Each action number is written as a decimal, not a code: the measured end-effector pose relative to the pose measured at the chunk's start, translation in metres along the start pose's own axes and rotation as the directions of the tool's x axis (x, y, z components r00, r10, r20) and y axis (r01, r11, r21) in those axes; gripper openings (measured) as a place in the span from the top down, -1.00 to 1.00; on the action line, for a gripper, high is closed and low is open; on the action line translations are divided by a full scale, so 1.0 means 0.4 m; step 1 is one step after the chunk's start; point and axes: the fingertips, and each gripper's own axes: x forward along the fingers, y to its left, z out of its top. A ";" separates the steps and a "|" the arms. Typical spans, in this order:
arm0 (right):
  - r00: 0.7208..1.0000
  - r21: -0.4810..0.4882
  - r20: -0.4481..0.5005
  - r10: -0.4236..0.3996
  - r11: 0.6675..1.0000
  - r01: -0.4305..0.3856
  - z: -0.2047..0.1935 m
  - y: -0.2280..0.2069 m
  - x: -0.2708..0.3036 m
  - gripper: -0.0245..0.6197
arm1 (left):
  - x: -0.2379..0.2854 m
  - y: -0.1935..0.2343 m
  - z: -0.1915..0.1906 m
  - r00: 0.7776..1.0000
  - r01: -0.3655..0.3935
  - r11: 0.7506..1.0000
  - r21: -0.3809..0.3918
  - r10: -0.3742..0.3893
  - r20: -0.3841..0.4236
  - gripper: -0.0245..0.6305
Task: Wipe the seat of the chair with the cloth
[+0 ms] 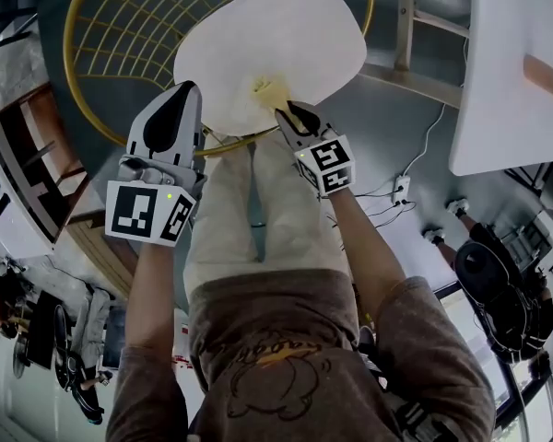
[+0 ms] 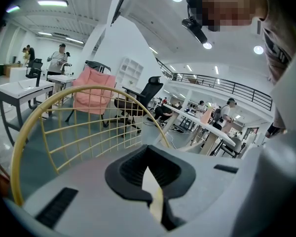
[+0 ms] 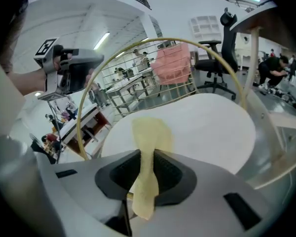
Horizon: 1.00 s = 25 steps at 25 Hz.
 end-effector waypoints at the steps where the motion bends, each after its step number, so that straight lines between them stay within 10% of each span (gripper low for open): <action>1: 0.999 0.001 0.008 -0.041 0.999 0.041 0.004 -0.043 -0.021 0.63 | 0.001 0.001 -0.001 1.000 0.004 1.000 0.001 -0.004 -0.003 0.90; 14: 0.918 0.062 0.035 -0.396 0.917 0.393 0.039 -0.435 -0.235 0.63 | 0.030 -0.025 -0.006 1.000 0.021 1.000 0.005 -0.020 -0.022 0.90; 25: 0.931 0.091 -0.059 -0.360 0.927 0.364 -0.045 -0.408 -0.153 0.63 | 0.035 -0.026 -0.015 0.999 0.014 1.000 0.005 -0.014 -0.035 0.90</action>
